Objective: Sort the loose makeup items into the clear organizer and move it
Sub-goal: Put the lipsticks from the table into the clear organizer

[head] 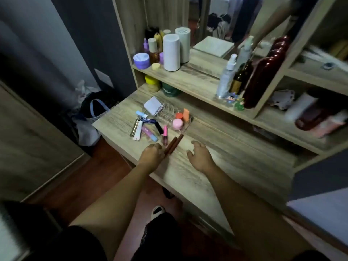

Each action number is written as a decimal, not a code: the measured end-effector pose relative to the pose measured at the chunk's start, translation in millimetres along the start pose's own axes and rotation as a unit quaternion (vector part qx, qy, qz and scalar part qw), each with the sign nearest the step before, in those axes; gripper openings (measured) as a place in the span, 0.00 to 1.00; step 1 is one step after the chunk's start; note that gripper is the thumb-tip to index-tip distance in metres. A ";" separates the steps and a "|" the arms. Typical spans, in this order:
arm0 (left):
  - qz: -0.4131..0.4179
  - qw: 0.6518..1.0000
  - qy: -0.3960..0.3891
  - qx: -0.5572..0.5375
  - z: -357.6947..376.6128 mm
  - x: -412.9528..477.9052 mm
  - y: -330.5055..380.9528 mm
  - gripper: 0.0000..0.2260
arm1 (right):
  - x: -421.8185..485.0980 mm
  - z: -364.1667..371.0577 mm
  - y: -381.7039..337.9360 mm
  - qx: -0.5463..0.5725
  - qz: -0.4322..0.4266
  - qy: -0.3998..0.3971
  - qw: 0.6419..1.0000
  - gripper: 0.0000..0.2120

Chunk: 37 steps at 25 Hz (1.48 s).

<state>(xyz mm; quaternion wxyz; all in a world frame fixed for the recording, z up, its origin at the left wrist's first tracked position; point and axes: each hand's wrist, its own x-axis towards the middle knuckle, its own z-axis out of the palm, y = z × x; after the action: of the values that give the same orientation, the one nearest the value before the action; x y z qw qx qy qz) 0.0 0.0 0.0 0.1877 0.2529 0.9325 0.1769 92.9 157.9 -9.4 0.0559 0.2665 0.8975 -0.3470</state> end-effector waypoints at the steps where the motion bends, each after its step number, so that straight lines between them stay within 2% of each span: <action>1: 0.002 1.000 -0.006 -0.012 0.6 8.7 -4.5 0.15 | 12.1 5.3 -3.7 0.017 0.021 0.017 0.999 0.23; 7: -0.001 0.997 -0.062 -0.048 10.9 44.6 -25.6 0.18 | 67.2 30.8 -19.8 0.109 0.170 0.100 0.974 0.21; 9: 0.001 0.996 -0.073 -0.056 13.5 44.1 -26.9 0.18 | 74.0 33.9 -21.9 0.120 0.199 0.102 0.967 0.21; 16: -0.012 0.996 -0.057 -0.071 19.9 48.3 -23.1 0.14 | 90.9 41.9 -29.4 0.107 0.231 0.111 0.961 0.21; 21: -0.039 0.994 -0.056 -0.087 26.8 47.0 -16.5 0.11 | 94.8 38.2 -25.0 0.145 0.239 0.096 0.955 0.19; 24: -0.043 0.993 -0.062 -0.088 28.8 41.1 -13.5 0.15 | 91.6 39.1 -18.5 0.151 0.224 0.084 0.959 0.15; 28: -0.053 0.984 -0.070 -0.155 20.1 36.4 -11.0 0.10 | 81.9 27.9 -8.6 0.230 0.185 0.098 0.950 0.13; 32: -0.028 0.980 -0.033 -0.196 -10.4 45.1 -8.7 0.07 | 78.3 -6.4 -9.1 0.327 0.072 0.083 0.939 0.12; 37: -0.012 0.959 -0.002 -0.282 -66.5 81.6 -3.9 0.03 | 94.1 -55.0 -34.0 0.378 -0.029 0.084 0.921 0.10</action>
<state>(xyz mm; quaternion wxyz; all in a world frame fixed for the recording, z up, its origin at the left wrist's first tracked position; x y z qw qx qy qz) -96.3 25.1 34.7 0.2556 0.1791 0.8474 0.4295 -0.2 214.2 25.4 -0.1347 0.2695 0.7081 -0.6386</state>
